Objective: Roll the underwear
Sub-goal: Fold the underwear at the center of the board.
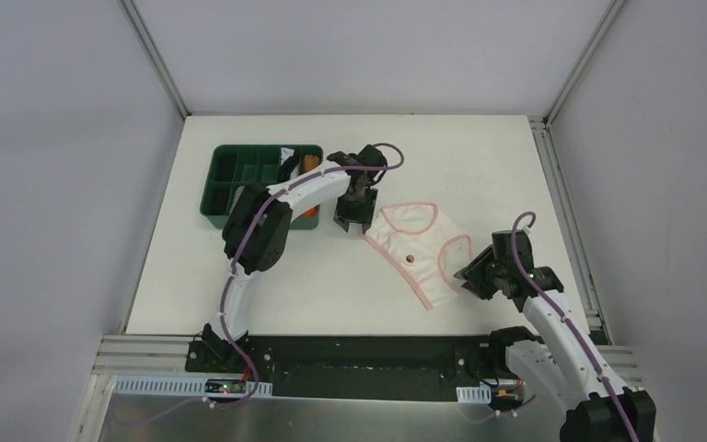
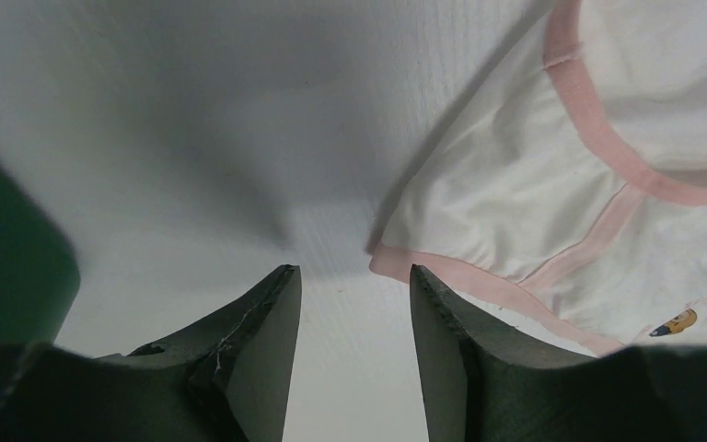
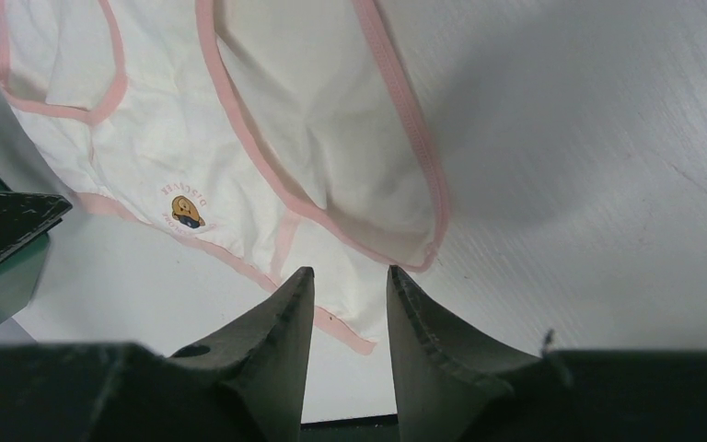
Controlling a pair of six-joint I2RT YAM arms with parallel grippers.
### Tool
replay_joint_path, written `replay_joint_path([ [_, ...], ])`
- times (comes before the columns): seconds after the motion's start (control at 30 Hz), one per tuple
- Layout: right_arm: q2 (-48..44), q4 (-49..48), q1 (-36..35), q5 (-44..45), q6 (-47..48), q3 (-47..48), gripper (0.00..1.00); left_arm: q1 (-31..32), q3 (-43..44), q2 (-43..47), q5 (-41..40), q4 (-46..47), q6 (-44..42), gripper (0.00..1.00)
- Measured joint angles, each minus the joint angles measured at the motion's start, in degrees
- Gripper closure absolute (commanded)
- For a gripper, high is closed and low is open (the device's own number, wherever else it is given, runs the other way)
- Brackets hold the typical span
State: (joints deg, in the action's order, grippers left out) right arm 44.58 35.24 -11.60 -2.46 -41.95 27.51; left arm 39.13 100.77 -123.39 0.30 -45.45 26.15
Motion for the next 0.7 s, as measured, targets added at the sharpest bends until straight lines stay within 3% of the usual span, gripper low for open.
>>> replay_joint_path([
  [0.43, 1.3, -0.3, 0.0, -0.6, 0.0, 0.0, 0.62, -0.2, -1.4, -2.0, 4.2, 2.9, 0.4, 0.65],
  [0.53, 1.8, -0.3, 0.0, -0.6, 0.0, 0.2, 0.62, -0.4, -1.6, -2.0, 5.3, 3.4, 0.9, 0.76],
  [0.67, 3.4, -0.3, 0.0, -0.9, 0.1, 2.2, 0.62, -0.9, -2.3, -2.0, 7.1, 4.8, 2.4, 1.00],
  [0.7, 4.0, -0.4, 0.0, -1.0, 0.1, 3.1, 0.62, -1.0, -2.4, -2.0, 7.5, 5.2, 3.0, 1.00],
])
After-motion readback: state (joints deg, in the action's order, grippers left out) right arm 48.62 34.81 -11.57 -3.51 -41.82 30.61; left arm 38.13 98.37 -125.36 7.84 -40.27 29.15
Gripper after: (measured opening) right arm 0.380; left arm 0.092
